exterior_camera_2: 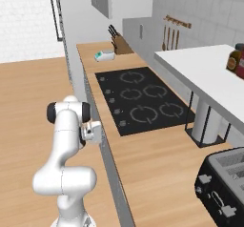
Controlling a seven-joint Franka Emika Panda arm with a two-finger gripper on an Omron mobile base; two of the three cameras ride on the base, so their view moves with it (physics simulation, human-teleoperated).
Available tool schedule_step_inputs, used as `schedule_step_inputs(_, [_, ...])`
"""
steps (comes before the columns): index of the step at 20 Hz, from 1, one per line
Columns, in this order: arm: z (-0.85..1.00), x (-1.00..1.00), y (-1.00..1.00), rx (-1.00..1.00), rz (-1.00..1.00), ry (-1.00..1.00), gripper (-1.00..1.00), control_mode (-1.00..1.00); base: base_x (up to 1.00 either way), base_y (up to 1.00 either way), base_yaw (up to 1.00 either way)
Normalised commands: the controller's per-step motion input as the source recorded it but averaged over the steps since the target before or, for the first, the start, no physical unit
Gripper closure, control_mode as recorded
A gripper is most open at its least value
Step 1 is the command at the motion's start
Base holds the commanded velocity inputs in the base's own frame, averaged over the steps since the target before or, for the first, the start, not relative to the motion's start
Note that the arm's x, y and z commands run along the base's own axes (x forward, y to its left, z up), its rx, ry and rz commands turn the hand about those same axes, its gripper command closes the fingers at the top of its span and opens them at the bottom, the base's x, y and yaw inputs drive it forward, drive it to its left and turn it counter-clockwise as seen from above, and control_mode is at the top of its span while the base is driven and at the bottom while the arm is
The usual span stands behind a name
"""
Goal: Take a straw from the drawer in front and place it inside the glass cup on the dining counter.
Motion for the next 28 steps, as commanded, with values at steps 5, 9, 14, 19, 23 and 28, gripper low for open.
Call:
schedule_step_inputs(5, [-0.02, -0.03, -0.20, 0.00, 0.00, -0.04, 1.00, -1.00, 0.00, 0.00, 0.00])
schedule_step_inputs(9, [0.00, -0.27, -0.03, 0.01, 0.00, -0.10, 1.00, -1.00, 0.00, 0.00, 0.00])
schedule_step_inputs(14, [0.00, -0.55, 0.08, 0.07, 0.00, -0.10, 1.00, -1.00, 0.00, 0.00, 0.00])
schedule_step_inputs(19, [0.02, -0.61, 0.65, 0.05, 0.00, -0.03, 1.00, -1.00, 0.00, 0.00, 0.00])
schedule_step_inputs(23, [0.02, -0.59, 0.98, 0.01, 0.00, 0.00, 1.00, -1.00, 0.00, 0.00, 0.00])
schedule_step_inputs(28, [0.06, -0.48, 1.00, 0.00, 0.00, 0.00, 1.00, -1.00, 0.00, 0.00, 0.00])
